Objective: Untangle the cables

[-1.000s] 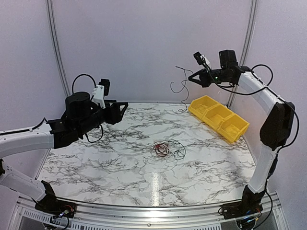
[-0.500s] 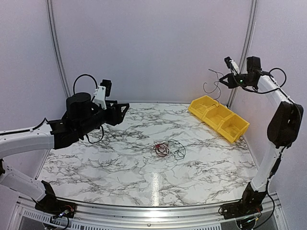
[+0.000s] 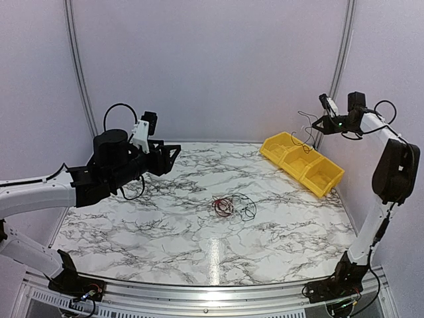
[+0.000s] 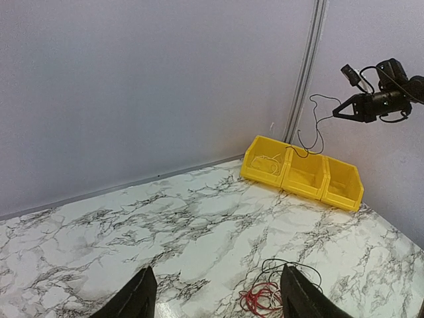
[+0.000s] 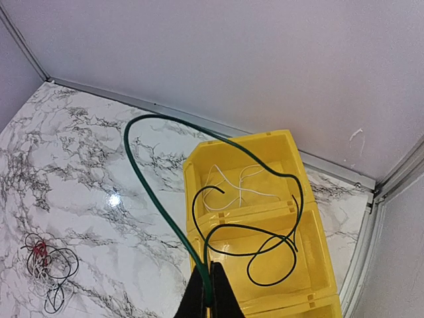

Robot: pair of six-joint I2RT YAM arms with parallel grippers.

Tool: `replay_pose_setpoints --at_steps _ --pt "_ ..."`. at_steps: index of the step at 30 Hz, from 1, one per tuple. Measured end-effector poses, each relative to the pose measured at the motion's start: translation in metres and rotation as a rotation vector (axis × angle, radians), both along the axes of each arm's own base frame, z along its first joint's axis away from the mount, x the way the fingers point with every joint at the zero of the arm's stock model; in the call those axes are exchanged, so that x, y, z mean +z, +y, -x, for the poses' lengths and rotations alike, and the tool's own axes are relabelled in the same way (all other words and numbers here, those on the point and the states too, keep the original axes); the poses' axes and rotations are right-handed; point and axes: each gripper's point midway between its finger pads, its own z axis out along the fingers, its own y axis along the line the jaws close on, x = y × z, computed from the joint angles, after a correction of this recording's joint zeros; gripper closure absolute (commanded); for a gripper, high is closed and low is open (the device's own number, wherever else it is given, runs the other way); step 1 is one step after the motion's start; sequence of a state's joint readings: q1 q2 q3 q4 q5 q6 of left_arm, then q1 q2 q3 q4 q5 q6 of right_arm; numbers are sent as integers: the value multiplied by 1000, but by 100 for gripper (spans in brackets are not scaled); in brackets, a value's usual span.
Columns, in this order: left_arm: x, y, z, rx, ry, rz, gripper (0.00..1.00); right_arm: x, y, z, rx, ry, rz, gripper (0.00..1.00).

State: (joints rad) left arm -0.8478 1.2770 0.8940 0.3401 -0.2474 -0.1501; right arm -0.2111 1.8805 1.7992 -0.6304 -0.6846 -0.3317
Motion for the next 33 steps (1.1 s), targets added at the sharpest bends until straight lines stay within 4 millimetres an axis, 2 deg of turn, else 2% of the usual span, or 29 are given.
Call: replay_pose_setpoints --at_steps 5,8,12,16,19,22,27,33 --pt "-1 -1 1 -4 -2 -6 33 -6 3 3 15 18 -21 100" --pt "-2 -2 1 -4 0 -10 33 6 7 7 24 13 -51 100" --pt "-5 -4 1 -9 3 -16 33 53 10 15 10 -70 -68 100" --pt "-5 -4 1 -10 4 -17 33 112 17 37 10 -188 -75 100" --pt "-5 -4 1 -9 4 -17 33 134 21 47 20 -236 -81 100" --pt "-5 -4 1 -9 3 -18 33 131 22 48 21 -225 -93 100" --pt "-5 -5 2 -8 1 -21 32 98 19 40 11 -149 -108 100" --pt "-5 -7 4 -16 -6 -30 32 69 14 27 0 -94 -99 100"
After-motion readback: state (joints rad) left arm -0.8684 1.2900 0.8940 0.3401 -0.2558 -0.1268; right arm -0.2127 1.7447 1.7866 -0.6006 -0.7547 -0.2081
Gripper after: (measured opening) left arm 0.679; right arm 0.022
